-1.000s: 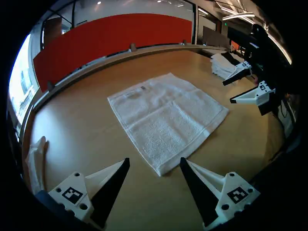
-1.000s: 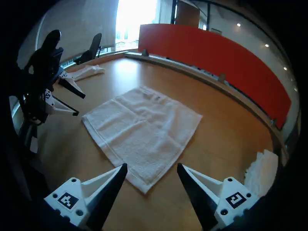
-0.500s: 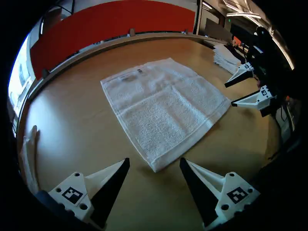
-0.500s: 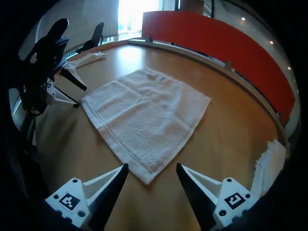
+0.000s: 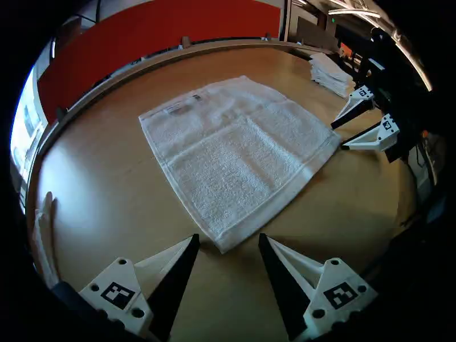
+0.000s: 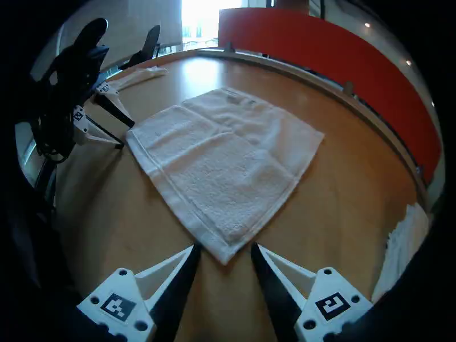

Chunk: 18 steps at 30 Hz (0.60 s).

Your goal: Fold towel

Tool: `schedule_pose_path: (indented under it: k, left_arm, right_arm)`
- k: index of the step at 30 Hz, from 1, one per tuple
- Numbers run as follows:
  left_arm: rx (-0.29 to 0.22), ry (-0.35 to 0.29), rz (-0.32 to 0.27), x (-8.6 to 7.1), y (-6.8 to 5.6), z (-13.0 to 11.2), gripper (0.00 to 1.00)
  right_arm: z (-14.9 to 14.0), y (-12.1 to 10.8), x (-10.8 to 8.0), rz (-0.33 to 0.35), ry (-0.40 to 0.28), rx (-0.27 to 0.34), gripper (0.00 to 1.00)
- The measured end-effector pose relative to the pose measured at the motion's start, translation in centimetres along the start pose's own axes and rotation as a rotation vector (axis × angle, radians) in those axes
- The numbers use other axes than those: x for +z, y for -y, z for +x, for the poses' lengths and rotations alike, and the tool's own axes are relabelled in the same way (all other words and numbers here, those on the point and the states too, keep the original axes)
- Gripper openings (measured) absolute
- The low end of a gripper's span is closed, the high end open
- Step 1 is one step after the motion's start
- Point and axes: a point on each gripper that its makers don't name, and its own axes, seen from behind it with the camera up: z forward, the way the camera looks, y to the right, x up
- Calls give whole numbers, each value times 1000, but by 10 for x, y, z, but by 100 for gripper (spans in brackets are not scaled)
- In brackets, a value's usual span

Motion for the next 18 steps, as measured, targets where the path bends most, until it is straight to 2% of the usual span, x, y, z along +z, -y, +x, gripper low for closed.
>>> schedule_pose_path:
  k: [9,13,15,18]
  left_arm:
    - [-6,7,12,1,0,-1,72]
    - [-8,11,14,0,1,-1,55]
    - [-10,14,17,0,1,0,52]
    - [-16,17,22,0,2,0,34]
  right_arm:
    - [0,6,-1,20,-3,-11,43]
    - [0,7,0,20,-3,-10,41]
    - [0,7,0,19,-3,-7,39]
    - [0,7,0,17,-1,-1,32]
